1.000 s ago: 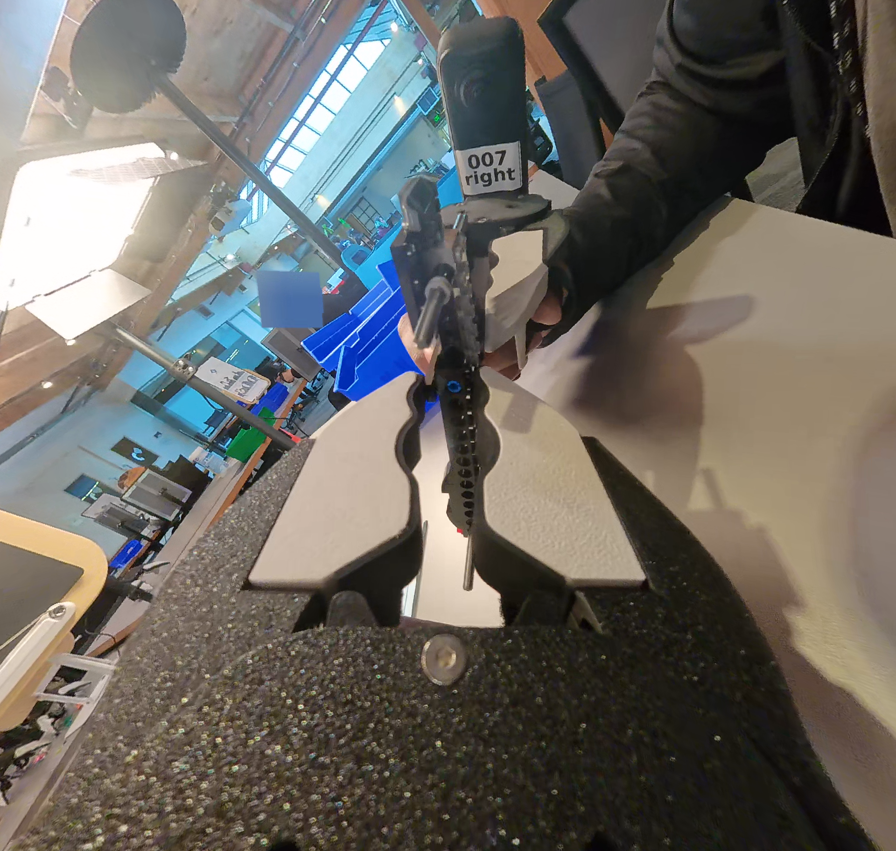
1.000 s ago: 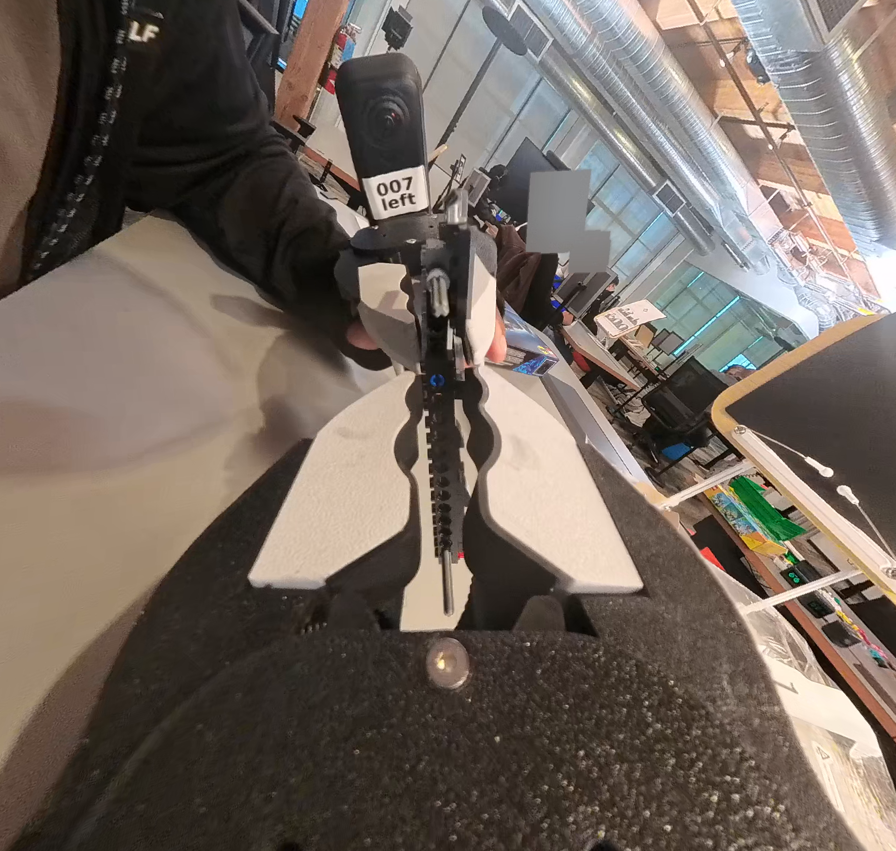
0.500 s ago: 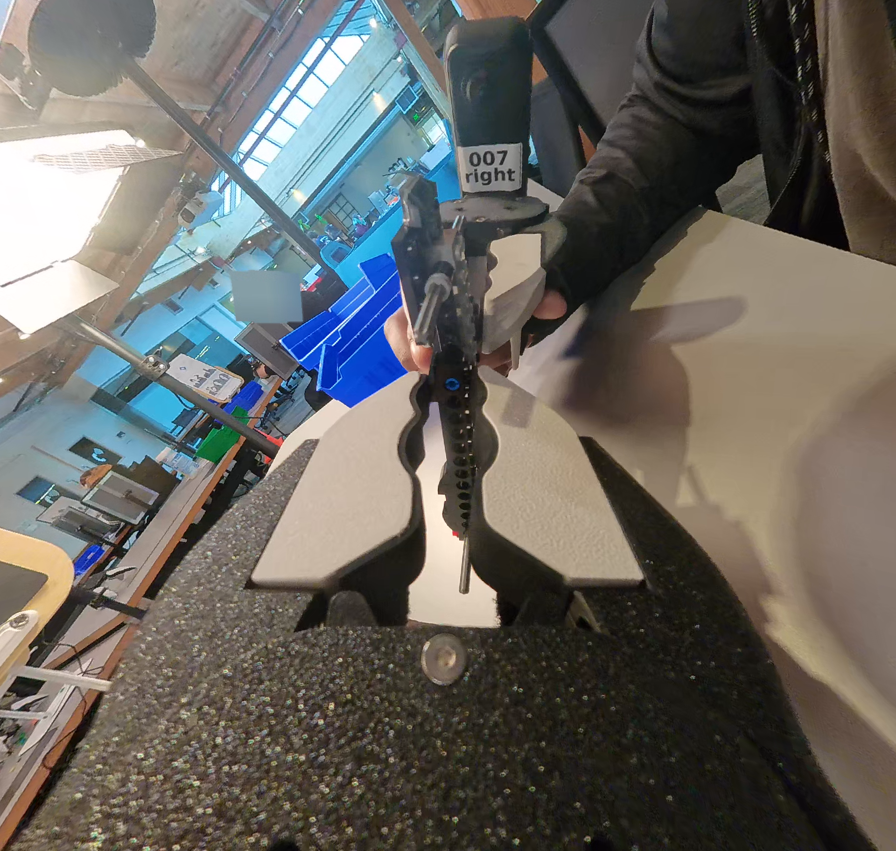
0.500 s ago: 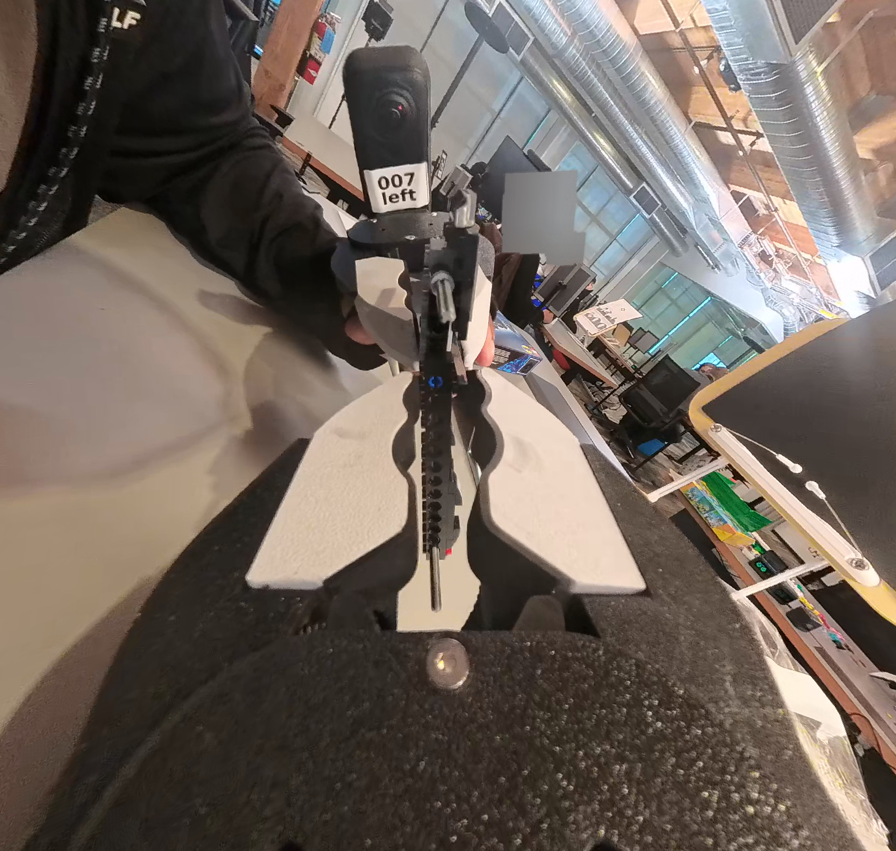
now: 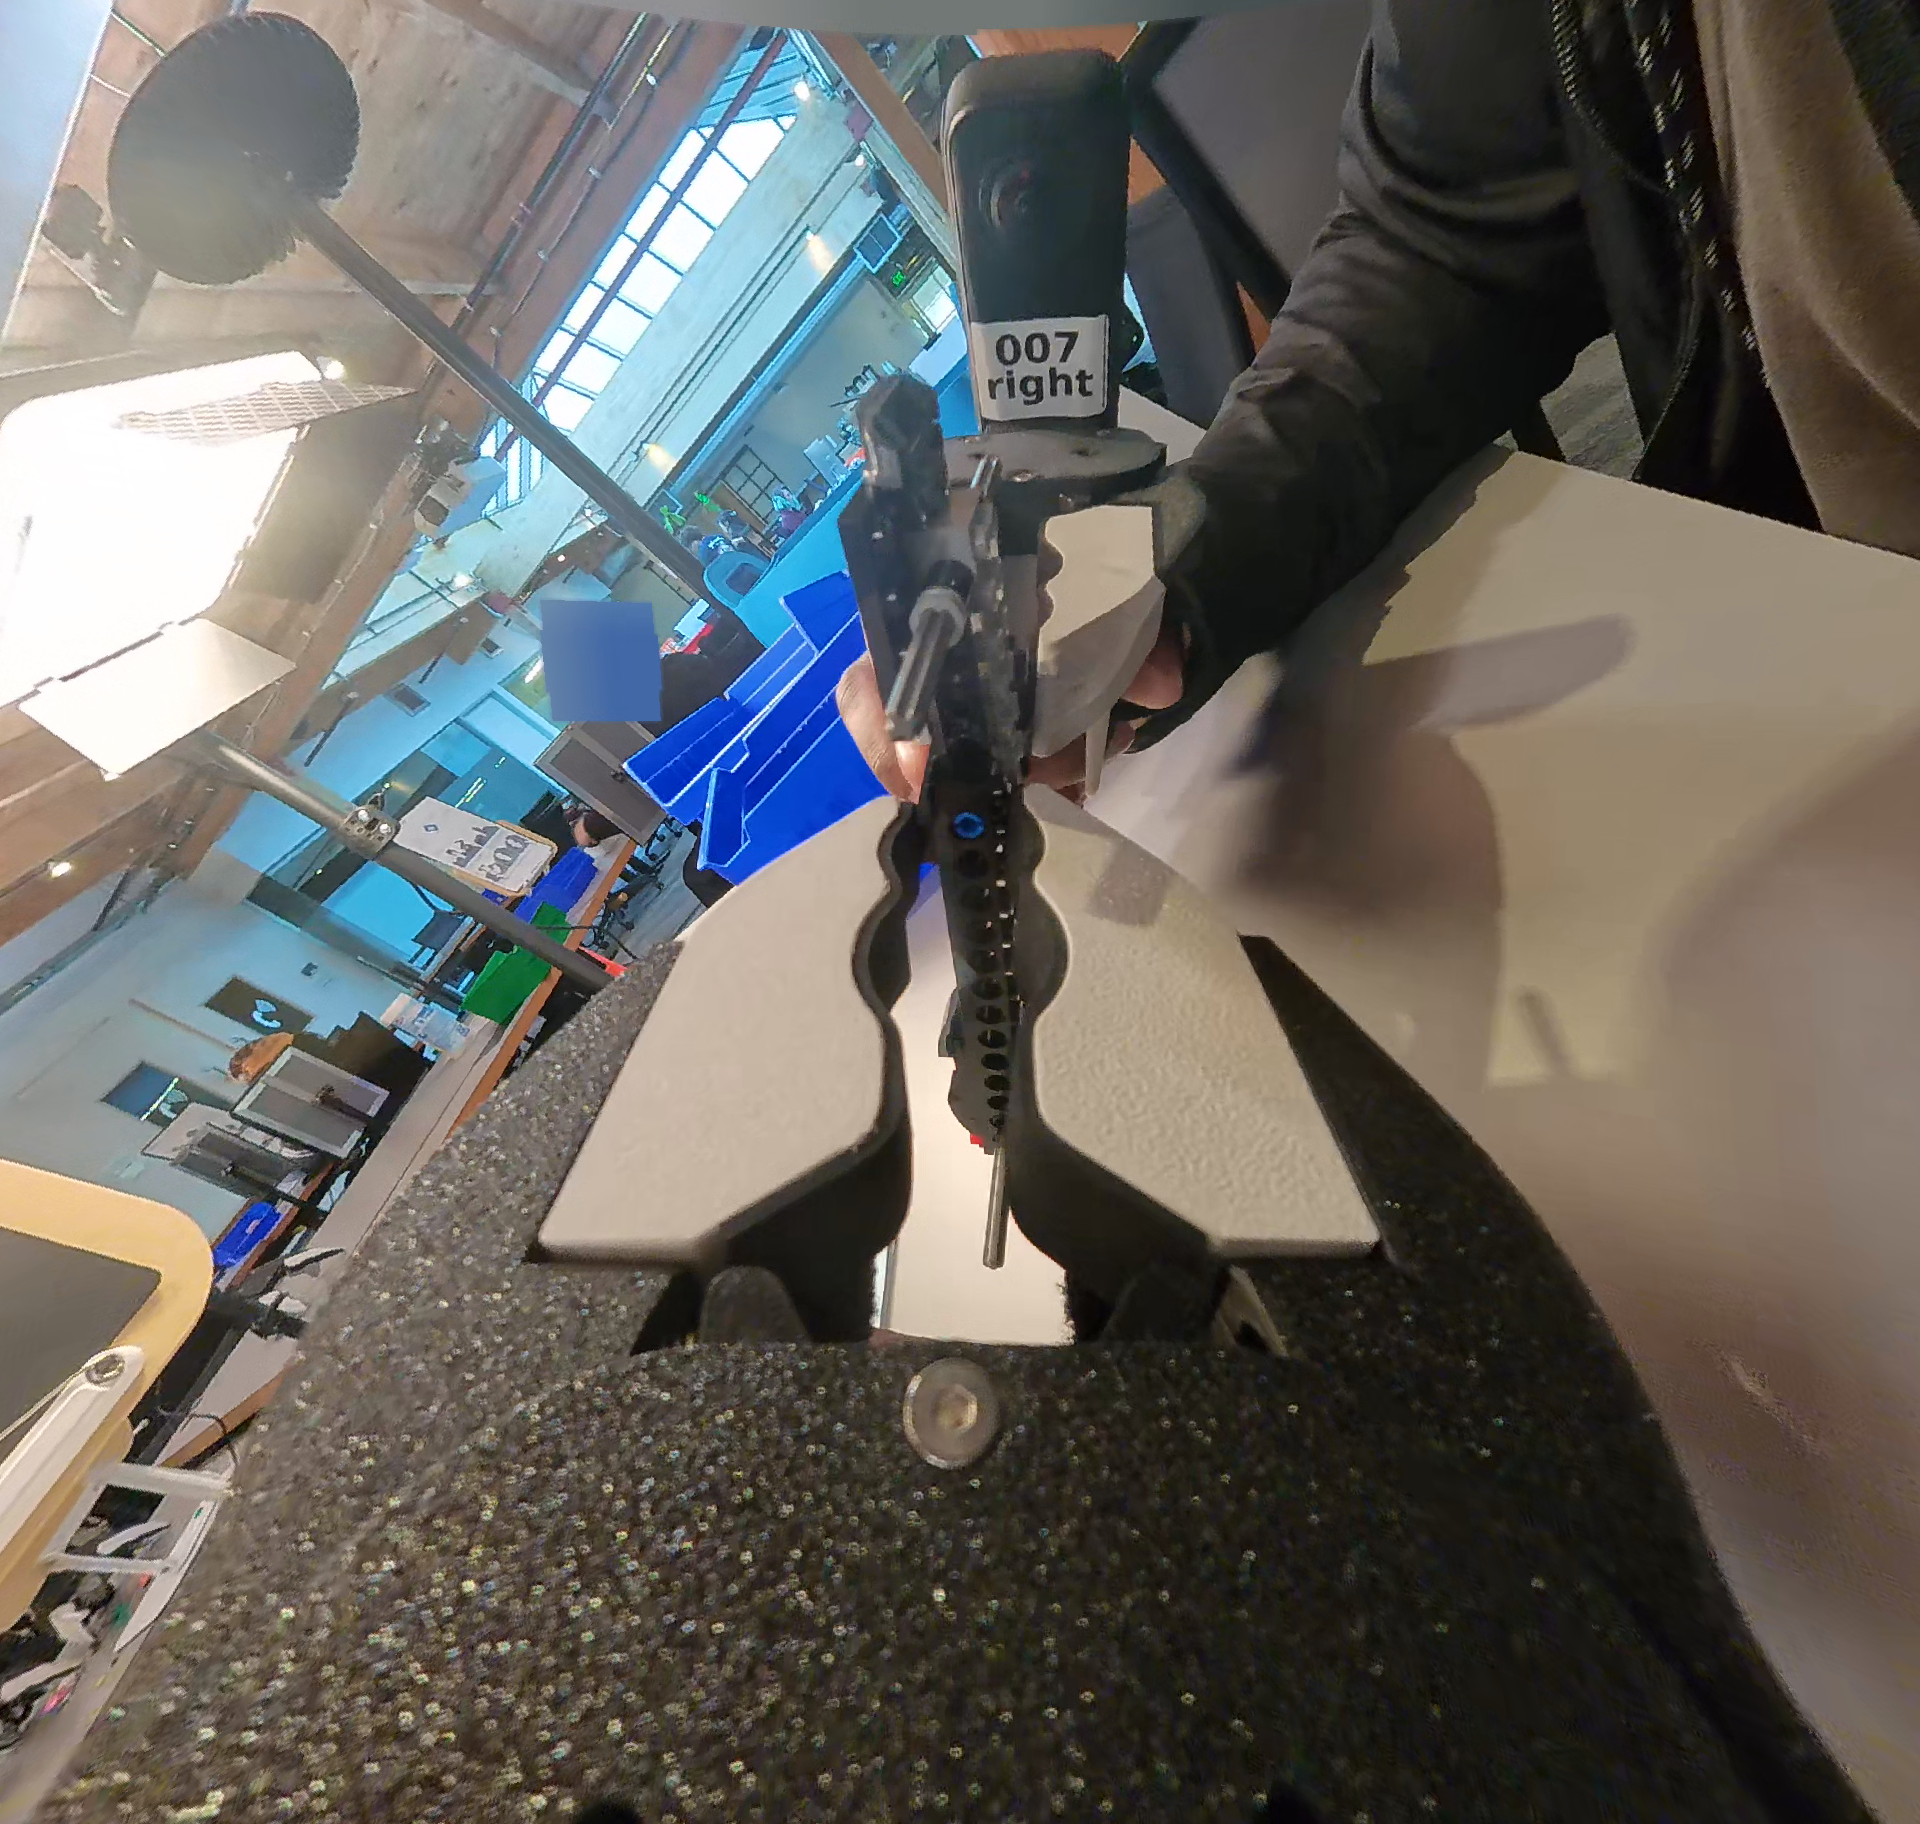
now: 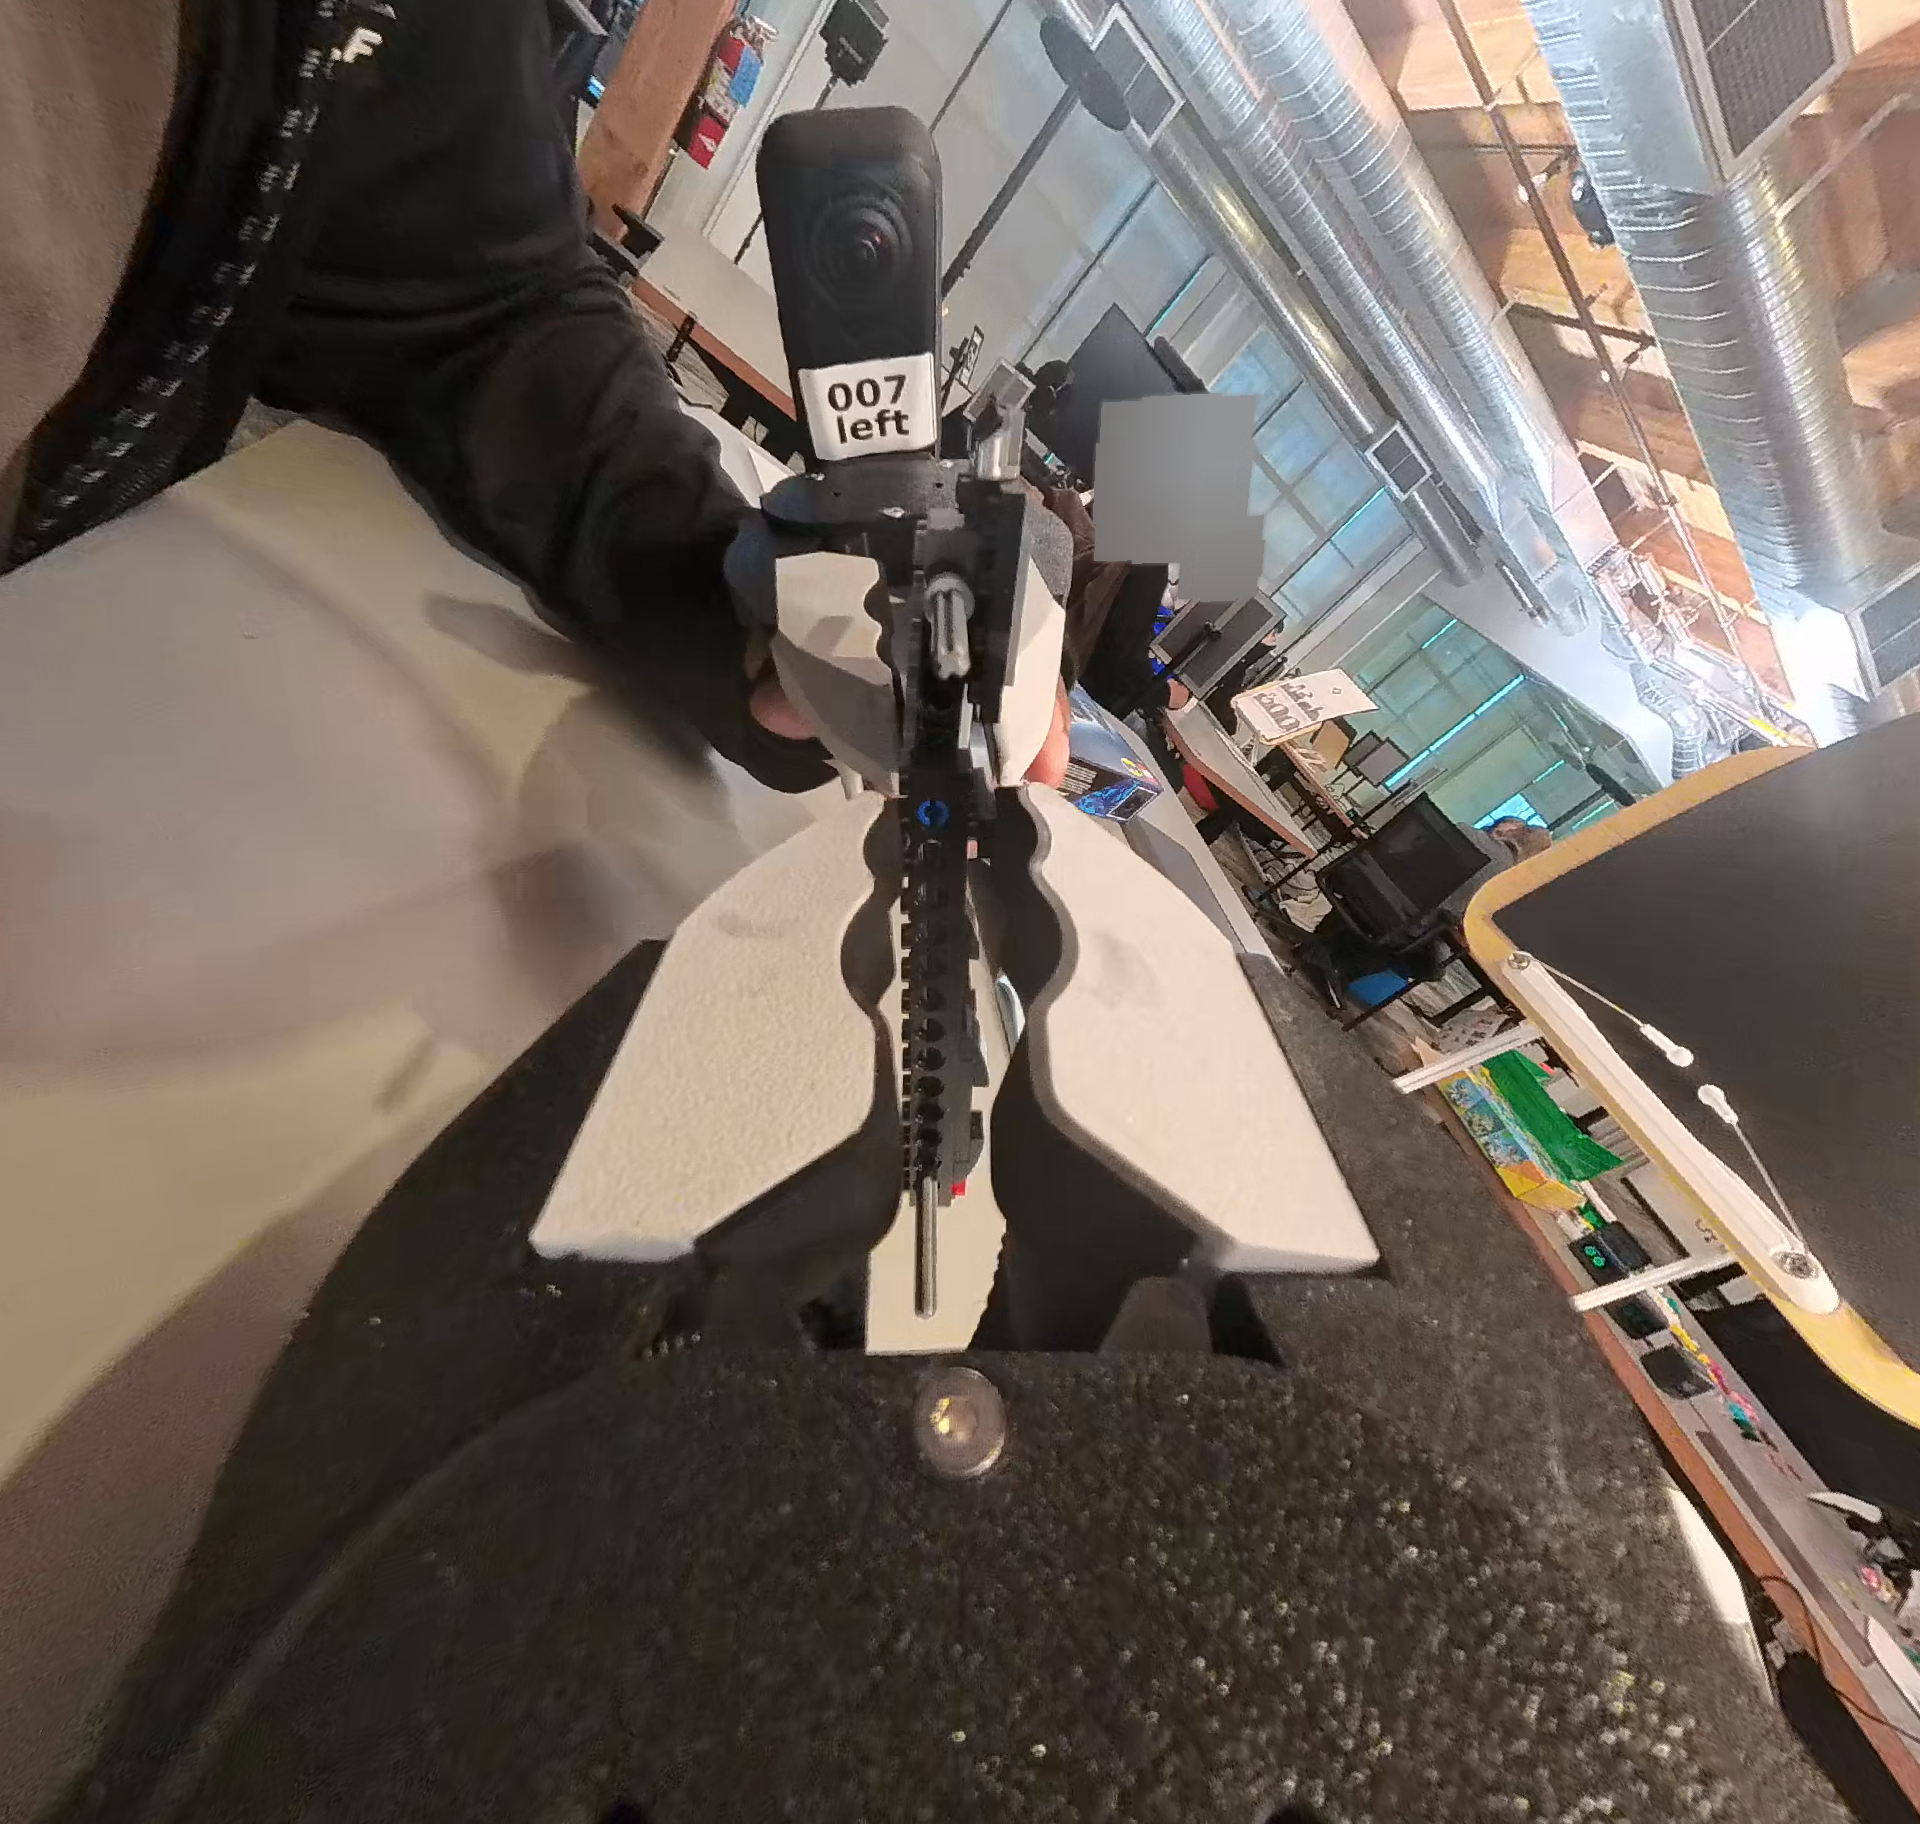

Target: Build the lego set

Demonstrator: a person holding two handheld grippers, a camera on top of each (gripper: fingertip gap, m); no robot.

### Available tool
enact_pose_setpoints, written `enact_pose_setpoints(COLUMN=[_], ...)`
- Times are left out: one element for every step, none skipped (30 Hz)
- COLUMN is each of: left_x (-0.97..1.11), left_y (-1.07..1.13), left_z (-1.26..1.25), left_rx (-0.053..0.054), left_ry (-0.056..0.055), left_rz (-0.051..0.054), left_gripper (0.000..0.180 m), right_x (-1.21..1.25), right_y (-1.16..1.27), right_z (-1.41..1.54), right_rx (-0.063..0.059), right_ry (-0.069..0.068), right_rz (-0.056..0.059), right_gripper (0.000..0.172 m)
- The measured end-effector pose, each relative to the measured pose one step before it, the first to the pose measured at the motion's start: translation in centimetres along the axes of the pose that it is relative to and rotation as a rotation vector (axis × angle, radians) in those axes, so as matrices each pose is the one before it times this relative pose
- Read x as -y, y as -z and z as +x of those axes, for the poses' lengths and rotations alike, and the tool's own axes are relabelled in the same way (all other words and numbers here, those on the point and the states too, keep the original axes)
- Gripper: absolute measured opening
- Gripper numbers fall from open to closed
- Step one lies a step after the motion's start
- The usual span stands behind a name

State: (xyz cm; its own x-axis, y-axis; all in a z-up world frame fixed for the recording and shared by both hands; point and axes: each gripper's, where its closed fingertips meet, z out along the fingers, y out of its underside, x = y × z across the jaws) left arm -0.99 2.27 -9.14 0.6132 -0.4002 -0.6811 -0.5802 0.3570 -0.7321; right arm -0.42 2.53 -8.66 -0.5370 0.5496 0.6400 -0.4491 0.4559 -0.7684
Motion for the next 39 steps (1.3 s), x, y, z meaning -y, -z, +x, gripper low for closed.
enact_pose_setpoints(left_x=[-0.012, -0.054, -0.120, -0.170, -0.192, -0.246, -0.330, -0.461, -0.371, -0.272, -0.390, -0.459, -0.279, -0.214, -0.139, -0.101, -0.078, -0.054, -0.052, 0.007, 0.067, 0.069, 0.048, 0.062, 0.046, -0.015, -0.016, 0.010, -0.020, -0.037, -0.004, 0.014, 0.004, -0.032, -0.010, -0.026, -0.027, -0.029, -0.026], left_y=[-0.003, -0.005, -0.007, -0.012, -0.011, -0.029, -0.052, -0.086, -0.085, -0.104, -0.142, -0.130, -0.086, -0.053, 0.005, 0.030, 0.043, 0.040, 0.030, 0.033, 0.049, 0.051, 0.054, 0.064, 0.049, 0.032, 0.029, 0.024, 0.021, 0.021, 0.011, 0.016, -0.010, -0.019, -0.022, -0.018, -0.025, -0.035, -0.027], left_z=[0.007, -0.003, -0.048, -0.172, -0.224, -0.179, -0.214, -0.403, -0.437, -0.343, -0.454, -0.519, -0.412, -0.422, -0.613, -0.382, -0.187, -0.246, -0.197, -0.051, -0.057, -0.107, -0.084, 0.001, 0.003, -0.058, -0.022, -0.007, -0.074, -0.084, 0.000, 0.013, 0.003, 0.002, -0.030, -0.045, -0.021, -0.029, -0.026], left_rx=[-0.0012, -0.0003, 0.0001, 0.0044, 0.0037, -0.0051, -0.0103, -0.0004, 0.0004, -0.0124, -0.0110, -0.0053, -0.0098, -0.0066, 0.0112, -0.0026, -0.0146, -0.0066, -0.0101, -0.0205, -0.0189, -0.0156, -0.0168, -0.0207, -0.0197, -0.0150, -0.0171, -0.0154, -0.0087, -0.0049, -0.0062, -0.0034, 0.0000, 0.0026, 0.0070, 0.0086, 0.0062, 0.0060, 0.0054], left_ry=[0.0035, 0.0047, 0.0104, 0.0208, 0.0280, 0.0417, 0.0614, 0.0739, 0.0763, 0.0867, 0.1013, 0.0959, 0.0906, 0.0921, 0.0771, 0.0626, 0.0580, 0.0562, 0.0586, 0.0602, 0.0601, 0.0561, 0.0508, 0.0421, 0.0403, 0.0398, 0.0320, 0.0260, 0.0227, 0.0186, 0.0098, 0.0048, 0.0008, -0.0024, -0.0064, -0.0073, -0.0069, -0.0057, -0.0043], left_rz=[0.0004, -0.0003, -0.0018, -0.0023, -0.0002, -0.0025, -0.0067, -0.0160, -0.0120, -0.0067, -0.0182, -0.0241, -0.0099, -0.0060, 0.0023, 0.0034, 0.0019, 0.0023, 0.0020, 0.0082, 0.0146, 0.0150, 0.0125, 0.0142, 0.0117, 0.0067, 0.0075, 0.0090, 0.0052, 0.0013, 0.0029, 0.0032, -0.0009, -0.0022, -0.0008, -0.0022, -0.0021, -0.0015, -0.0004], left_gripper=[0.016, 0.016, 0.016, 0.016, 0.016, 0.016, 0.015, 0.015, 0.015, 0.015, 0.015, 0.016, 0.016, 0.016, 0.016, 0.016, 0.015, 0.016, 0.016, 0.016, 0.016, 0.016, 0.016, 0.016, 0.016, 0.016, 0.016, 0.015, 0.015, 0.015, 0.015, 0.015, 0.015, 0.015, 0.015, 0.015, 0.015, 0.016, 0.016], right_x=[0.008, -0.049, -0.107, -0.159, -0.145, -0.175, -0.340, -0.463, -0.400, -0.195, -0.032, -0.121, -0.372, -0.504, -0.438, -0.363, -0.285, -0.237, -0.222, -0.205, -0.203, -0.248, -0.260, -0.198, -0.108, -0.072, -0.072, -0.071, -0.033, -0.001, -0.003, -0.106, -0.190, -0.185, -0.125, -0.088, -0.062, -0.057, -0.056], right_y=[0.009, -0.015, -0.014, -0.035, -0.055, -0.063, -0.057, -0.050, -0.017, 0.066, 0.101, 0.073, -0.002, -0.030, -0.018, -0.002, -0.014, -0.030, -0.040, -0.031, 0.006, 0.023, 0.020, 0.048, 0.056, 0.058, 0.045, 0.045, 0.053, 0.058, 0.038, -0.033, -0.089, -0.095, -0.088, -0.077, -0.072, -0.067, -0.076], right_z=[0.001, 0.013, 0.069, 0.199, 0.251, 0.238, 0.299, 0.463, 0.509, 0.436, 0.478, 0.478, 0.452, 0.507, 0.490, 0.271, 0.114, 0.073, 0.032, 0.053, 0.046, 0.053, 0.097, 0.096, 0.086, 0.157, 0.201, 0.179, 0.171, 0.118, 0.033, 0.011, 0.060, 0.063, -0.021, -0.127, -0.167, -0.193, -0.222], right_rx=[0.0007, -0.0006, -0.0037, -0.0130, -0.0202, -0.0178, -0.0148, -0.0182, -0.0141, -0.0062, -0.0076, -0.0071, -0.0050, -0.0135, -0.0178, -0.0071, 0.0002, 0.0014, 0.0009, -0.0039, -0.0070, -0.0093, -0.0132, -0.0126, -0.0110, -0.0134, -0.0144, -0.0134, -0.0138, -0.0106, -0.0026, 0.0027, 0.0023, 0.0064, 0.0177, 0.0289, 0.0339, 0.0361, 0.0353], right_ry=[0.0012, 0.0008, -0.0061, -0.0133, -0.0141, -0.0178, -0.0275, -0.0363, -0.0401, -0.0394, -0.0388, -0.0381, -0.0322, -0.0209, -0.0101, -0.0047, -0.0047, -0.0047, 0.0017, 0.0141, 0.0267, 0.0354, 0.0382, 0.0356, 0.0301, 0.0224, 0.0158, 0.0157, 0.0188, 0.0162, 0.0058, -0.0099, -0.0260, -0.0408, -0.0549, -0.0657, -0.0694, -0.0687, -0.0646], right_rz=[-0.0012, -0.0028, -0.0050, -0.0062, -0.0026, -0.0004, -0.0083, -0.0171, -0.0153, -0.0048, 0.0027, -0.0059, -0.0233, -0.0295, -0.0234, -0.0173, -0.0141, -0.0112, -0.0096, -0.0069, -0.0049, -0.0066, -0.0068, -0.0030, 0.0015, 0.0038, 0.0036, 0.0032, 0.0043, 0.0051, 0.0032, -0.0037, -0.0095, -0.0074, -0.0036, -0.0031, -0.0028, -0.0028, -0.0038], right_gripper=[0.017, 0.017, 0.017, 0.017, 0.017, 0.018, 0.018, 0.019, 0.019, 0.020, 0.019, 0.020, 0.020, 0.021, 0.021, 0.021, 0.021, 0.022, 0.022, 0.021, 0.021, 0.021, 0.021, 0.021, 0.021, 0.021, 0.021, 0.021, 0.021, 0.021, 0.021, 0.021, 0.021, 0.021, 0.022, 0.022, 0.023, 0.024, 0.025])
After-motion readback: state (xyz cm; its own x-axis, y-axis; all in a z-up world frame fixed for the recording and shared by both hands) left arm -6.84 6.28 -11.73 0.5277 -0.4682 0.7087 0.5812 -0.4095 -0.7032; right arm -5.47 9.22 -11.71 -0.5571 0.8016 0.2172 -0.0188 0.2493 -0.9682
